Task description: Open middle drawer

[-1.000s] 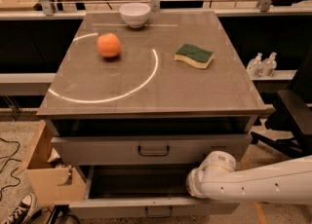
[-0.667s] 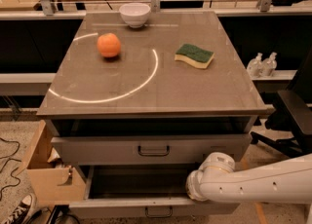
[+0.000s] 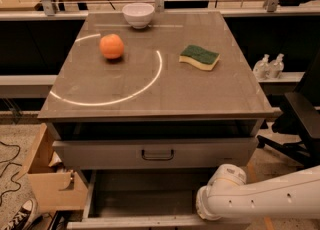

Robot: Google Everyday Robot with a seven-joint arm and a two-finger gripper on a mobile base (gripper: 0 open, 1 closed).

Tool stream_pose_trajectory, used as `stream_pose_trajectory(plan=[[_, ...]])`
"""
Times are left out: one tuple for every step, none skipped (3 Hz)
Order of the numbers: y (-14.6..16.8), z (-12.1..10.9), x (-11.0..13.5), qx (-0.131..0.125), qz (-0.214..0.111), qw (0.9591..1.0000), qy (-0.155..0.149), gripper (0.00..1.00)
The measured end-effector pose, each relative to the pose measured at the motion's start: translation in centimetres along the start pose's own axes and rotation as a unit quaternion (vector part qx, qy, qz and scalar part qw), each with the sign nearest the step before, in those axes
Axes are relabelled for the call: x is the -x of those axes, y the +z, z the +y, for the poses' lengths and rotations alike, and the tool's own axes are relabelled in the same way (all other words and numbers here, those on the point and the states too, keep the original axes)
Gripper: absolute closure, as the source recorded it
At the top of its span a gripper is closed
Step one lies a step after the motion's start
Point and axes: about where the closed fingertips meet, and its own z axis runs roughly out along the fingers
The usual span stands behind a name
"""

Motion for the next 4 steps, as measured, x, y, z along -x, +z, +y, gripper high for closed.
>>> stream_pose_trajectory(plan=[[-1.2,2.2,0.3,0.024,0.007,0.9997,-0.007,1.00],[-2.5,4.0,0.8,0.050,0.014,0.9984,-0.021,1.00],[-2.9,4.3,1.8,0.064,0.009,0.9973,-0.036,1.00],[-3.1,4.7,2.5,0.081,-0.001,0.9959,-0.042,1.00]])
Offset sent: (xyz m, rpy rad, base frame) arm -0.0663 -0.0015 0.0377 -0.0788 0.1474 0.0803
